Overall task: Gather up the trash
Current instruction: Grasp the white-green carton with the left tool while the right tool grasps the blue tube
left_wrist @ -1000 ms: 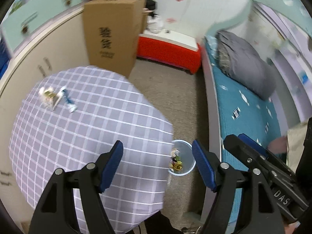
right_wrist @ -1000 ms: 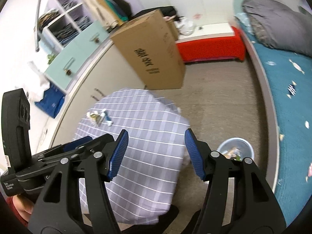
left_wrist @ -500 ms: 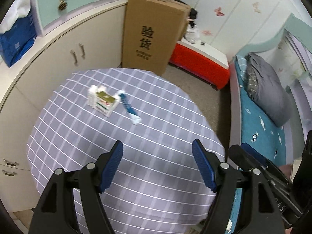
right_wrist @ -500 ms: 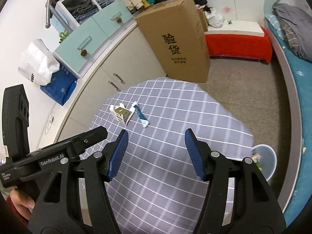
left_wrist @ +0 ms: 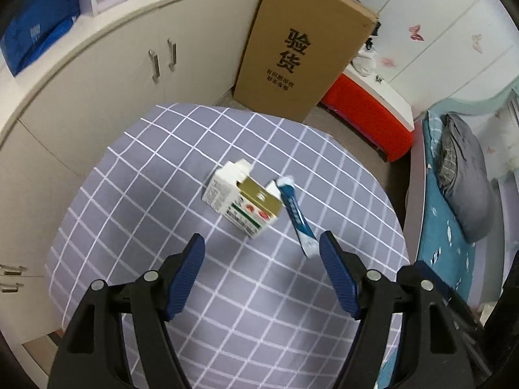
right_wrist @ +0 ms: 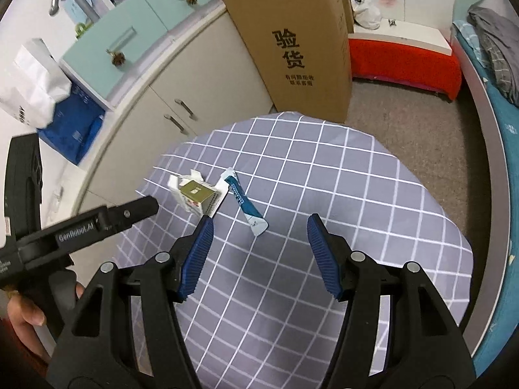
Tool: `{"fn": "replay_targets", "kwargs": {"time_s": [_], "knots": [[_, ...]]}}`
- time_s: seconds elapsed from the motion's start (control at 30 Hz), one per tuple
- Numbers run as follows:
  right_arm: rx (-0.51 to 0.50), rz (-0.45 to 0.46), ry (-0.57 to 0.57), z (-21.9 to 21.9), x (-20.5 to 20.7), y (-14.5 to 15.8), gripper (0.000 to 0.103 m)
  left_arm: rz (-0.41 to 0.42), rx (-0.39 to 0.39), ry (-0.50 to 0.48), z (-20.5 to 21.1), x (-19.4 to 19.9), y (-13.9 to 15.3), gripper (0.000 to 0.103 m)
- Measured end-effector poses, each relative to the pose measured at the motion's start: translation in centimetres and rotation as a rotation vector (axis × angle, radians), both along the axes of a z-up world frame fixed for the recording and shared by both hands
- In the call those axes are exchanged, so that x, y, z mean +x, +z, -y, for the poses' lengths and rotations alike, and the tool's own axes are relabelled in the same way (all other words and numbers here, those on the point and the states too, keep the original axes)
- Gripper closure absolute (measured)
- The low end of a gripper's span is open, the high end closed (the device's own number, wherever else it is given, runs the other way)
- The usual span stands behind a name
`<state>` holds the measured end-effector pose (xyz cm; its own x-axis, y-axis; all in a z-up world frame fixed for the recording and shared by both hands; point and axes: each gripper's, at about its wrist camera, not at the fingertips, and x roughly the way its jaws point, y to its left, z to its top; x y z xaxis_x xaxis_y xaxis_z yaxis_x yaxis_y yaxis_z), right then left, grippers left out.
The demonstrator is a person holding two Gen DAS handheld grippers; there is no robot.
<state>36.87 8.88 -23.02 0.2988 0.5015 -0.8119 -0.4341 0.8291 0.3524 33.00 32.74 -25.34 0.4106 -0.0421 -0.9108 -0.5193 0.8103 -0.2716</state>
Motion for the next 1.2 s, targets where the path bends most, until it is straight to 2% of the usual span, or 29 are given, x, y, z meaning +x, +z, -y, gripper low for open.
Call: {"fn": "replay_targets", "kwargs": {"time_s": [0.2,0.37,0.43,0.5,0.53,0.57,0.67,0.83,0.9,0.93,1.0,1.1,1.2], "knots": [[-0.079,-0.011,0.028,-2.9,1.7,-2.8,0.043,-0.038,-0.044,0.036,-2.1,2.4,-3.7,0.031],[-0.086,-0.02,0.054,-4.5,2.8,-4.4,0.043,-0.05,-0.025,0.037,-2.6,4.2,-5.4,0.031],[-0.093,-0.024,0.069,-5.2,3.2,-4.9,0.043,-0.077,-0.042,0.025,-2.8,5.1,-6.8,0.031],[-0.1,-0.03,0.086,-6.1,3.4,-5.6,0.043,-0.105,-0.026,0.011,-3.0,5.4,-7.5,0.032],[-0.107,-0.033,0.098,-6.7,3.6,-6.0,0.043,-0.116,-0.008,0.007,-3.1,5.4,-7.8,0.033],[-0.109,-0.036,0.104,-7.1,3.7,-6.3,0.043,-0.126,0.015,0.01,-3.2,5.3,-7.9,0.04],[-0.121,-0.045,0.121,-8.3,3.9,-7.2,0.043,-0.118,0.005,-0.001,-3.8,4.7,-7.9,0.055],[-0.168,-0.053,0.167,-10.2,3.8,-8.7,0.058,-0.113,0.039,-0.065,-3.5,4.0,-7.6,0.062],[-0.197,-0.055,0.186,-10.8,3.7,-9.3,0.07,-0.11,0.028,-0.066,-3.7,3.8,-7.5,0.064],[-0.207,-0.053,0.189,-10.9,3.7,-9.5,0.072,-0.109,0.029,-0.067,-3.8,3.7,-7.4,0.065],[-0.227,-0.032,0.196,-11.1,3.6,-9.6,0.087,-0.109,0.034,-0.077,-3.8,3.5,-7.3,0.065],[-0.205,-0.073,0.186,-10.4,4.0,-9.7,0.092,-0.111,0.047,-0.095,-3.3,3.4,-6.9,0.066],[-0.19,-0.084,0.17,-9.6,4.0,-9.3,0.092,-0.093,0.061,-0.122,-2.1,3.4,-6.0,0.067]]}}
